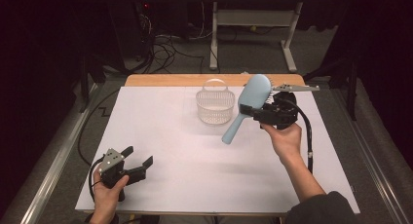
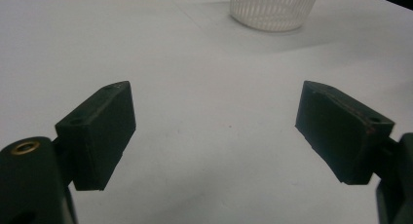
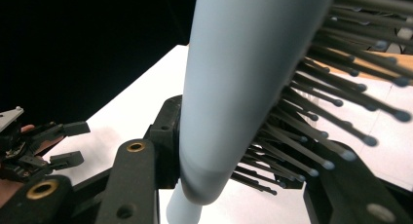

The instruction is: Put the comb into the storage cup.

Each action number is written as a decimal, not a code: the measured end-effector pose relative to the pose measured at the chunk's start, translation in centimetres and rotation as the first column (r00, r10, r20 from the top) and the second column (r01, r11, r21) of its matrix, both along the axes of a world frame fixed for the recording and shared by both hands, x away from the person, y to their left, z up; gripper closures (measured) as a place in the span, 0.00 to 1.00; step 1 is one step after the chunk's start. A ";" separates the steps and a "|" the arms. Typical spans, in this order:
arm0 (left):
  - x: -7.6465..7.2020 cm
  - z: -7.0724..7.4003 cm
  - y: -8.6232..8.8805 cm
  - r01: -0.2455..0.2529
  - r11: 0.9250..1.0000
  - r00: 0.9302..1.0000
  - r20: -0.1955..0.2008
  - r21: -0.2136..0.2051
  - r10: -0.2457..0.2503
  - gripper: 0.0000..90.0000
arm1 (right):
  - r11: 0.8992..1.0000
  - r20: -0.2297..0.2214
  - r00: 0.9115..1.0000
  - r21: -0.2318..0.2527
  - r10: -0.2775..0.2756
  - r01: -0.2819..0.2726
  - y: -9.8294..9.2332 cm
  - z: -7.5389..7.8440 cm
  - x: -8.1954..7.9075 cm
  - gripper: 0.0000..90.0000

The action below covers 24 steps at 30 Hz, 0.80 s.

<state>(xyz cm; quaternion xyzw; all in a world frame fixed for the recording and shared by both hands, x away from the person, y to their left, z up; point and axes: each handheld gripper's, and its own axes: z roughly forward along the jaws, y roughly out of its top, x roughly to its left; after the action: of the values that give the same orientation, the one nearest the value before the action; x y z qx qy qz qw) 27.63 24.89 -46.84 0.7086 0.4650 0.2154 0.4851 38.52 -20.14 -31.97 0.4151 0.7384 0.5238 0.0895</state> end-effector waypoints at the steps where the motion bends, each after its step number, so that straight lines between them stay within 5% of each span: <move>1: 0.0 0.0 0.0 0.001 1.000 1.000 0.000 0.000 -0.001 0.17 | 1.000 0.001 1.000 -0.002 0.001 -0.001 0.1 0.1 0.1 0.62; 24: 0.0 -0.1 -0.1 0.005 1.000 1.000 -0.001 0.014 -0.005 0.17 | 0.999 0.030 0.999 -0.022 -0.023 0.024 1.8 2.3 2.5 0.61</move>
<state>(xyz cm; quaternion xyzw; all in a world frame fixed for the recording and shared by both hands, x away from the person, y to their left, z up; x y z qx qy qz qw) 27.65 24.83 -46.91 0.7130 0.4620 0.2172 0.4806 40.97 -18.32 -29.66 0.4147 0.7381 0.5205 0.1114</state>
